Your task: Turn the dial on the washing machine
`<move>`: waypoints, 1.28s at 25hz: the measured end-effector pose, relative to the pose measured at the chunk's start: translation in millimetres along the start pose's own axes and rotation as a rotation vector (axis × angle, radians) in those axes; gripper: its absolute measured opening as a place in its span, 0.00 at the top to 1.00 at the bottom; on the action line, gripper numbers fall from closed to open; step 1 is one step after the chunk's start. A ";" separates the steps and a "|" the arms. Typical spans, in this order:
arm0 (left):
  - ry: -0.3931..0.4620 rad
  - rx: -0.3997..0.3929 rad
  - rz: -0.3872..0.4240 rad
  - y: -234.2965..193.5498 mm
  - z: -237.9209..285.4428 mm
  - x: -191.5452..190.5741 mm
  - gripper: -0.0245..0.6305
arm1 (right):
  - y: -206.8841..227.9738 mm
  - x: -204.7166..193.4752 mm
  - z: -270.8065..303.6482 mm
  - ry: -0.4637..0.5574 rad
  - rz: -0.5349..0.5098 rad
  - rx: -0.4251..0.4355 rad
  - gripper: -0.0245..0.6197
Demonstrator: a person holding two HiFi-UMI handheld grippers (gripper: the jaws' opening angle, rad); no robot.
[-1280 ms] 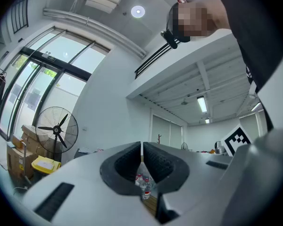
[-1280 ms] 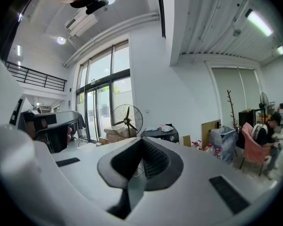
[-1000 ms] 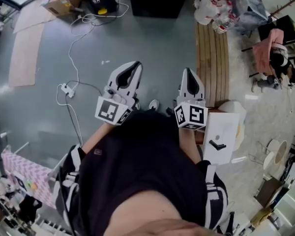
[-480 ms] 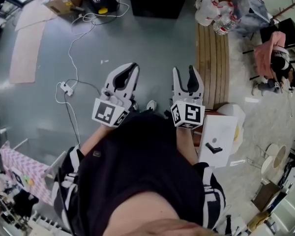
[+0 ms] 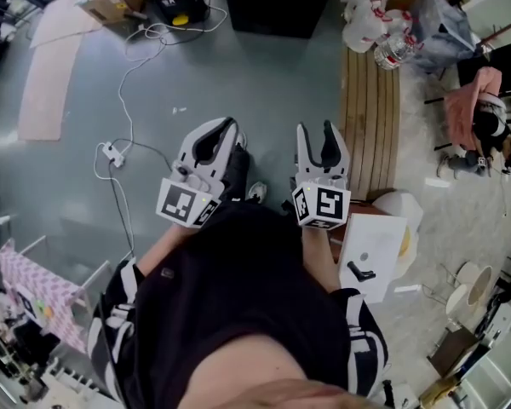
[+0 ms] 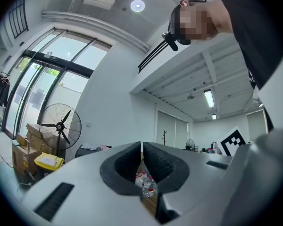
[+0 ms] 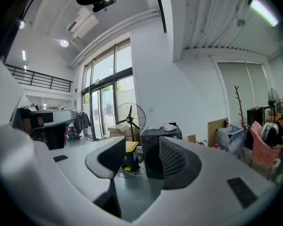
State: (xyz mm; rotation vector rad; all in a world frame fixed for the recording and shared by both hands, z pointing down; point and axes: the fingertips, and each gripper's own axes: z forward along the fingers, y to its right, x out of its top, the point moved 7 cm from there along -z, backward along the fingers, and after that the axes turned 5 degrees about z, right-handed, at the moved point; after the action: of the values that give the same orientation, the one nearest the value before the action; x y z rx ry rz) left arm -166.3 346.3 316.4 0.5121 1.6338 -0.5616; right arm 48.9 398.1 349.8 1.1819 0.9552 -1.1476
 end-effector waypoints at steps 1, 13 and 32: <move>0.002 0.001 0.000 -3.4 4.5 -0.9 0.91 | 1.5 0.2 4.7 -0.002 -0.001 -0.002 0.60; 0.033 -0.052 -0.024 -133.9 169.9 -15.1 0.91 | 40.3 31.9 198.2 -0.035 -0.075 -0.037 0.60; -0.042 -0.037 -0.031 -268.2 413.9 -70.6 0.91 | 254.4 -45.6 614.7 -0.301 -0.476 -0.191 0.54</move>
State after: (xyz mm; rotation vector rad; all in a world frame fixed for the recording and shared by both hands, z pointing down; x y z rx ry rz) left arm -3.1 -122.5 360.0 0.4453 1.6115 -0.5603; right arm 276.6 -200.3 536.4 0.6167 1.1125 -1.5217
